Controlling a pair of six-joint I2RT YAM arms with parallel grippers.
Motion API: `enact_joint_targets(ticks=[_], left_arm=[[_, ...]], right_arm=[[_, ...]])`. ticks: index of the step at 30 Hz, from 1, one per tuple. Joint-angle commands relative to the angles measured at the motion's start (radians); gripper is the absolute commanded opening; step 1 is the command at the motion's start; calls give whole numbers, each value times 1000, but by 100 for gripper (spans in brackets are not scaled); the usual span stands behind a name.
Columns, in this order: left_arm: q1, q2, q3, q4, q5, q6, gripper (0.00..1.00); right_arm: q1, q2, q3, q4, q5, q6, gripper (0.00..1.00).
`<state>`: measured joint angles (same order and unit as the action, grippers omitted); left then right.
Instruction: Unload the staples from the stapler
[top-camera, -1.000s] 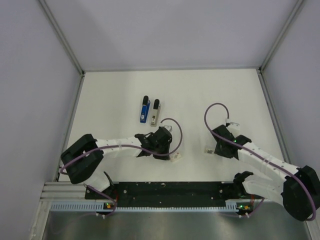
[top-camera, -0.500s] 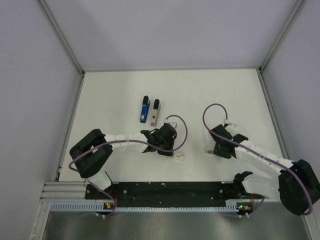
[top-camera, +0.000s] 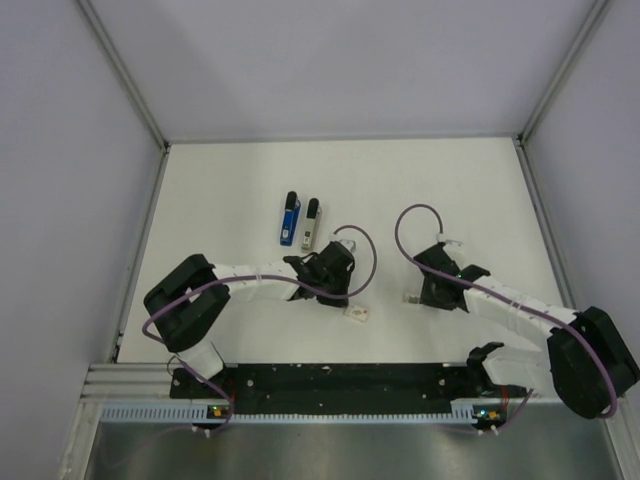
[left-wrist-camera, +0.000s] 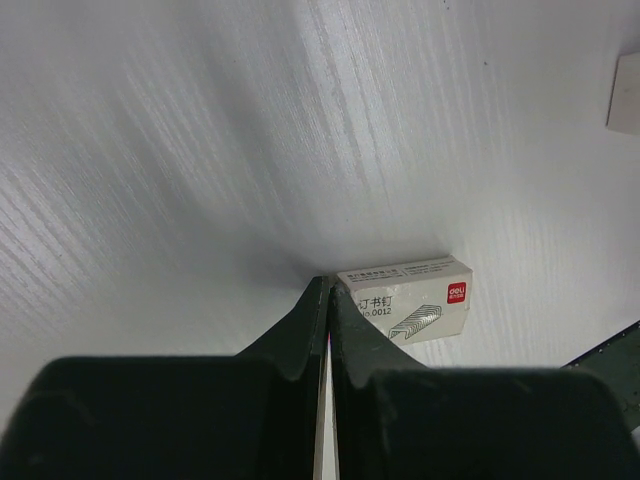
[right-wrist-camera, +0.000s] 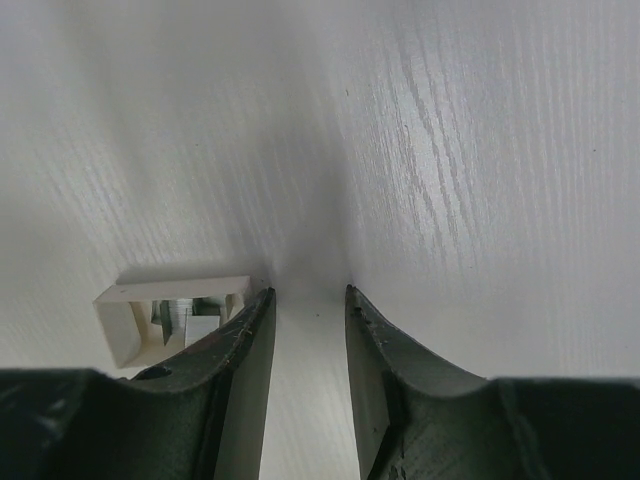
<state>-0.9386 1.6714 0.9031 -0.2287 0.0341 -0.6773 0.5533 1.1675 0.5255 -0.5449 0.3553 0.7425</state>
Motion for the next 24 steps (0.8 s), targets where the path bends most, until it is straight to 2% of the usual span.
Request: enact_joint_targets(ticks=[1, 6, 11, 24], left_arm=[[3, -5, 25, 46, 13, 5, 4], [3, -30, -10, 60, 13, -7, 4], [3, -45, -35, 77, 16, -15, 4], [3, -53, -49, 89, 16, -16, 4]], right_arm=[[-9, 30, 39, 46, 7, -43, 34], [-7, 15, 90, -22, 69, -54, 34], [-7, -66, 114, -67, 76, -60, 35], [-9, -25, 102, -3, -64, -69, 33]])
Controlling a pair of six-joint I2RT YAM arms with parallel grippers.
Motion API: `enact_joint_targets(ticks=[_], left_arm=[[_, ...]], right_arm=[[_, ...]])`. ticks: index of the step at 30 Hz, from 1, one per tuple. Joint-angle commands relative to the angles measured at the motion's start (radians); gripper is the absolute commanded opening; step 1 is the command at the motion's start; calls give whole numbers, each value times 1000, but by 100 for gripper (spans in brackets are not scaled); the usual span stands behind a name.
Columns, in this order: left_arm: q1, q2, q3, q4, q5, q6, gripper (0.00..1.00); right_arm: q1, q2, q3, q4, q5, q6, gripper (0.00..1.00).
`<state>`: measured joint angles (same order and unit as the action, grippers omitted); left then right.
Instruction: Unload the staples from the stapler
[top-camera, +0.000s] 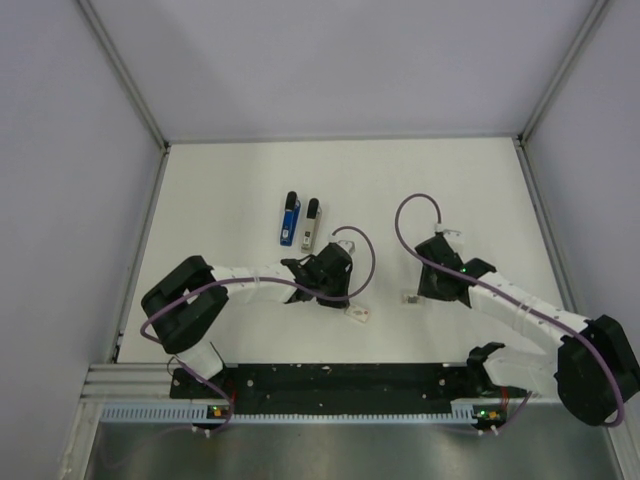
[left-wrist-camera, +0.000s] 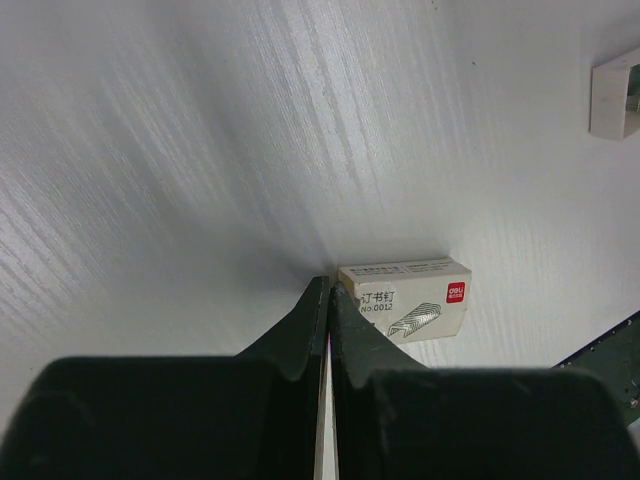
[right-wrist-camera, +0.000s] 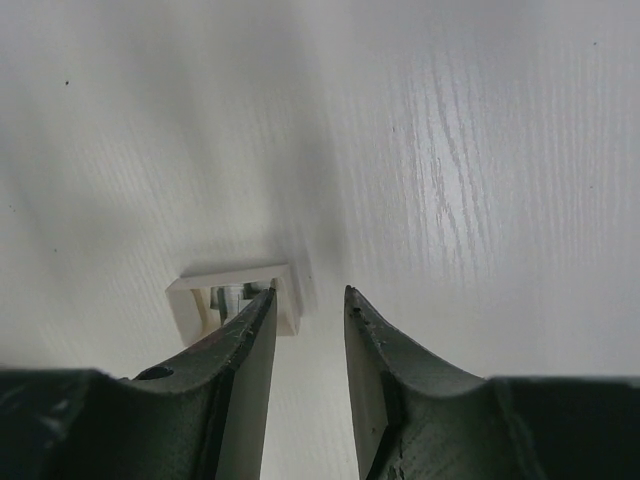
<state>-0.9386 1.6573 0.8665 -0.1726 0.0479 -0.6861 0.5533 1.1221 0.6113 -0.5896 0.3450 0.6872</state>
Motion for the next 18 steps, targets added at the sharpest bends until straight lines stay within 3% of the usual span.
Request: enact_joint_targets(ticks=[1, 18], left_arm=[[3, -37, -12, 33, 3, -4, 4], [3, -21, 0, 33, 10, -3, 4]], right_arm=[[-9, 24, 15, 46, -61, -15, 33], [-9, 13, -25, 68, -78, -20, 26]])
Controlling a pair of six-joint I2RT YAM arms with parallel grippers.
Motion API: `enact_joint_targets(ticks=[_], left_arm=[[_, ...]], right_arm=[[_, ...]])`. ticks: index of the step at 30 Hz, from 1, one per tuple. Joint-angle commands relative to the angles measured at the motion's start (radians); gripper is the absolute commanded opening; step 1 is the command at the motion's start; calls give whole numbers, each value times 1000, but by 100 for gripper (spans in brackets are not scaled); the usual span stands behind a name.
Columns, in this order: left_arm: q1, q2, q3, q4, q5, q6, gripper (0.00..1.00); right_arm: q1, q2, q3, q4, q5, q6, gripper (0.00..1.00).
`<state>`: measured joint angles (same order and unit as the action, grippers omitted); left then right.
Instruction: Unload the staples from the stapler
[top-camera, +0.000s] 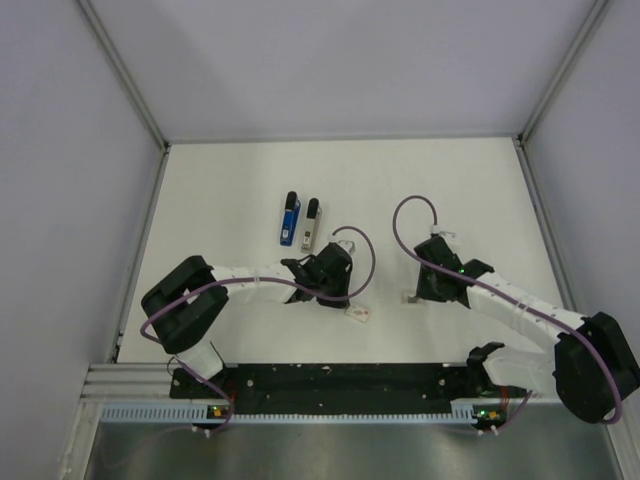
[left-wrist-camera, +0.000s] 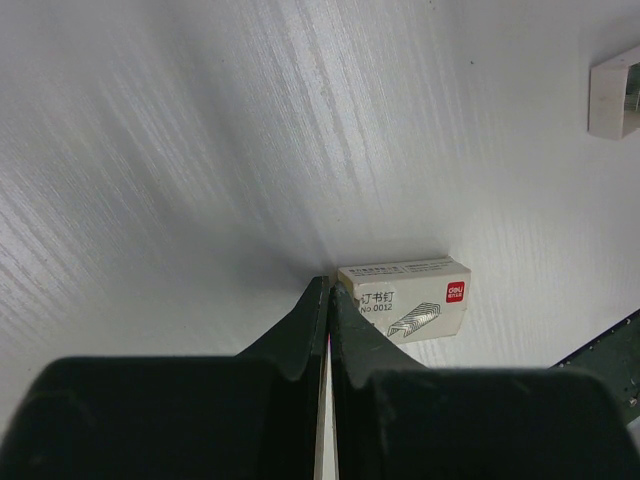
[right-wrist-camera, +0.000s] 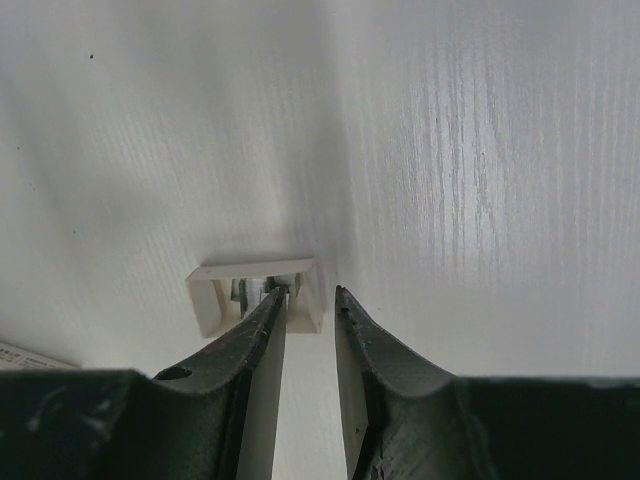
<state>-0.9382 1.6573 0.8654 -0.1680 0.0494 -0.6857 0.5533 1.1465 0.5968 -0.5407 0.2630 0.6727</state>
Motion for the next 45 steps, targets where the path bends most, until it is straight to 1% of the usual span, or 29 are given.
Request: enact_joint_targets(ticks=[1, 26, 29, 33, 36, 45], left_arm=[[3, -22, 1, 30, 9, -3, 4], [3, -16, 14, 19, 10, 0, 4], [3, -17, 12, 19, 10, 2, 4], [3, -22, 12, 18, 7, 2, 4], [3, -22, 11, 19, 7, 0, 4], [3, -25, 1, 36, 7, -17, 4]], right_arm=[[-9, -11, -12, 18, 4, -4, 26], [-7, 25, -42, 47, -2, 8, 22], [-9, 32, -37, 47, -7, 7, 18], [-9, 19, -38, 45, -8, 5, 7], [-9, 9, -43, 42, -8, 5, 0], [-6, -60, -61, -13, -18, 24, 0]])
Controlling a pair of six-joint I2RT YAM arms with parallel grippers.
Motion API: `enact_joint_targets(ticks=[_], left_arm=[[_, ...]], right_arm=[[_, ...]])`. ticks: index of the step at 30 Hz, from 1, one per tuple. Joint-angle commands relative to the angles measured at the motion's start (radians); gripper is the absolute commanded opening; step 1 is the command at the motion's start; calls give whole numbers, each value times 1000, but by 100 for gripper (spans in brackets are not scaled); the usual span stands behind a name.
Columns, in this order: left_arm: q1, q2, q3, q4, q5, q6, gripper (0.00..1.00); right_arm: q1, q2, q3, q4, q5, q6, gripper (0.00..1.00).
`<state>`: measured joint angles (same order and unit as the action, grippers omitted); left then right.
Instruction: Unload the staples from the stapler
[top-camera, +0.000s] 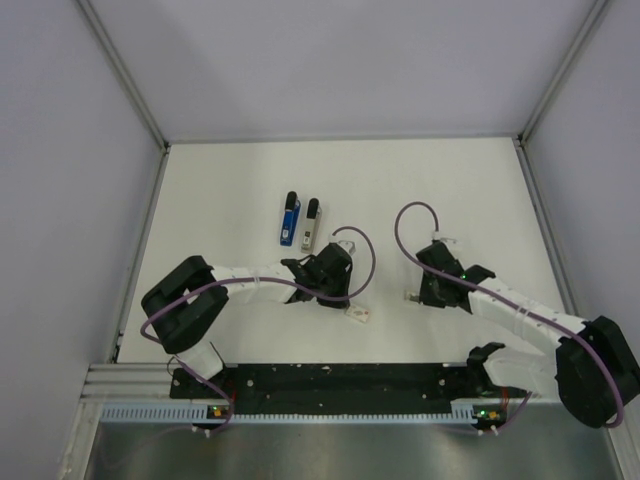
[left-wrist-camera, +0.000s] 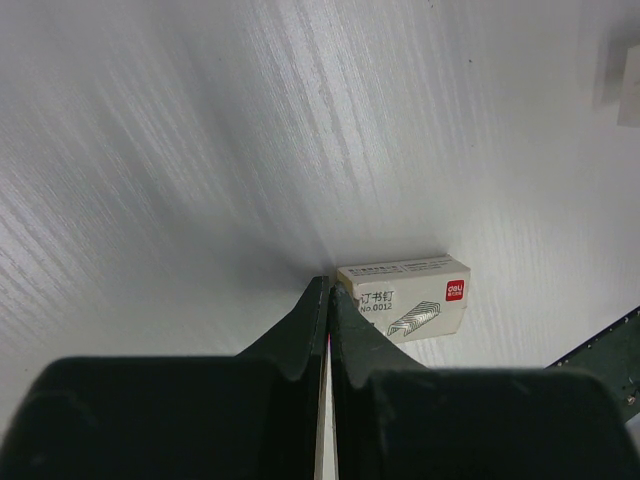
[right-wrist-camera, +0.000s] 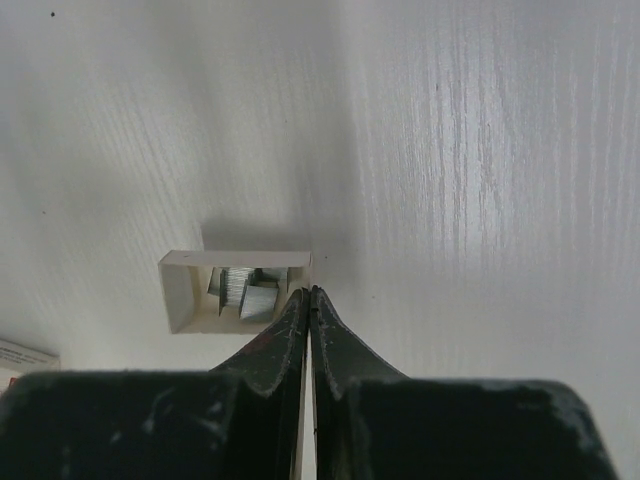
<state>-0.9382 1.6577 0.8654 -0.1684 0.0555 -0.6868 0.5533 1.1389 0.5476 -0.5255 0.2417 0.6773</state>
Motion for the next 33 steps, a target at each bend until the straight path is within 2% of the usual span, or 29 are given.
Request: enact_joint_targets(ticks=[1, 8, 21, 33], left_arm=[[3, -24, 3, 36, 1, -16, 3], [3, -33, -3, 47, -8, -49, 0], [-31, -108, -106, 118, -100, -237, 0], [-70, -124, -163, 148, -85, -224, 0]], right_arm=[[-7, -60, -12, -36, 5, 22, 0], [85, -80, 6, -105, 68, 93, 0], [289, 10, 83, -192, 157, 281, 0], [375, 84, 129, -203, 166, 357, 0]])
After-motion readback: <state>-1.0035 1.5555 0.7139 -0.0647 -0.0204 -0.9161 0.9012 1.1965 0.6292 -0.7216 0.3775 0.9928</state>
